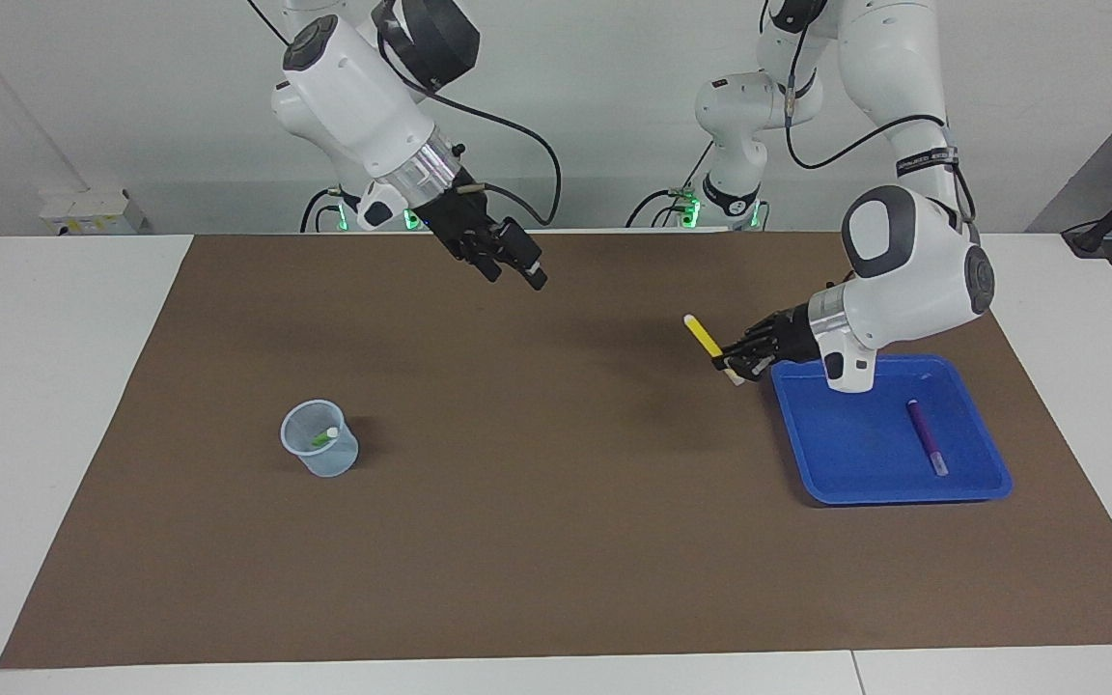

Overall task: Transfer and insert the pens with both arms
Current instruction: 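Lift the yellow pen with the left gripper toward the right gripper, then close the right gripper on the yellow pen's free end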

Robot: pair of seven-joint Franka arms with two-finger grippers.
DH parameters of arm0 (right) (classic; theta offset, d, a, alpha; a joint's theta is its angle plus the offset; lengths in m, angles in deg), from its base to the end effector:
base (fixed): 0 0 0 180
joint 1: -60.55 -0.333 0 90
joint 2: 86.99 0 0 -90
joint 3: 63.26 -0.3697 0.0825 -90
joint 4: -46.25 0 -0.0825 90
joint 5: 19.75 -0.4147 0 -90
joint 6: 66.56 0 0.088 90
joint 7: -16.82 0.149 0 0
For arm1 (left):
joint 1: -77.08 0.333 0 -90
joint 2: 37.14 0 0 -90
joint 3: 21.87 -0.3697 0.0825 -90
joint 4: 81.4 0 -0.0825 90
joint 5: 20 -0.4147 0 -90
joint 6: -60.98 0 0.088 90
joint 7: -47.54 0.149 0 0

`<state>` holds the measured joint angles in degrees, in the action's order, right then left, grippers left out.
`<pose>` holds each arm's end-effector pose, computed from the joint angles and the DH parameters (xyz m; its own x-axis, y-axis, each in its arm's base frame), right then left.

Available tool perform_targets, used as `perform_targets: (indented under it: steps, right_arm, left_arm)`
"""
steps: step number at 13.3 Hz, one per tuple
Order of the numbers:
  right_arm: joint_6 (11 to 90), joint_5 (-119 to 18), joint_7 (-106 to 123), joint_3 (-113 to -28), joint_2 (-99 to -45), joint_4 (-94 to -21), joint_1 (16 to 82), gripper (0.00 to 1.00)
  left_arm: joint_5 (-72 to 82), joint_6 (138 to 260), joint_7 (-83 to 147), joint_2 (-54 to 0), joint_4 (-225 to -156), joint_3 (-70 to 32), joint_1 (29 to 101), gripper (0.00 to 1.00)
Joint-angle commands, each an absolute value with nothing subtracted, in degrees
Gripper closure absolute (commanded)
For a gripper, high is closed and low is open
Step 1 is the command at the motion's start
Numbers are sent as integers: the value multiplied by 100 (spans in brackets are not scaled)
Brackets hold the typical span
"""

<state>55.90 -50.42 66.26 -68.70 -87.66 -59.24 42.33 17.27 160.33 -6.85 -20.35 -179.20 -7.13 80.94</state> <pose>0.5627 0.2905 0.5725 0.7991 -0.5579 -0.2239 -0.5863 -0.6410 -0.4953 0.6298 -0.1885 0.4349 0.4661 0.5834 -0.6652 0.8373 -0.5336 0.1187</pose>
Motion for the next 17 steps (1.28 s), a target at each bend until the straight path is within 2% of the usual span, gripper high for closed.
perform_targets:
  steps: [1,6,10,16,17]
  right_arm:
    - [5886,-5183,6735,-6871,-8998,-6291,4139,0]
    - [6738,-5192,7219,-6871,-8858,-6309,3700,0]
    - [6809,-5192,7228,-6871,-8734,-6309,3604,0]
    - [6993,-5340,6929,-6862,-8620,-6309,3683,8]
    - [7003,-5350,6929,-6862,-8620,-6309,3673,14]
  left_arm:
    - [2086,16082,-1108,-2237,-18089,-798,7815,100]
    - [2798,16722,-2258,-2263,-18089,-798,7278,100]
    - [3272,17040,-2936,-2325,-18072,-798,6996,100]
    - [3397,17014,-3183,-2544,-18238,-614,6970,100]
    - [3397,17014,-3192,-2553,-18239,-614,6943,100]
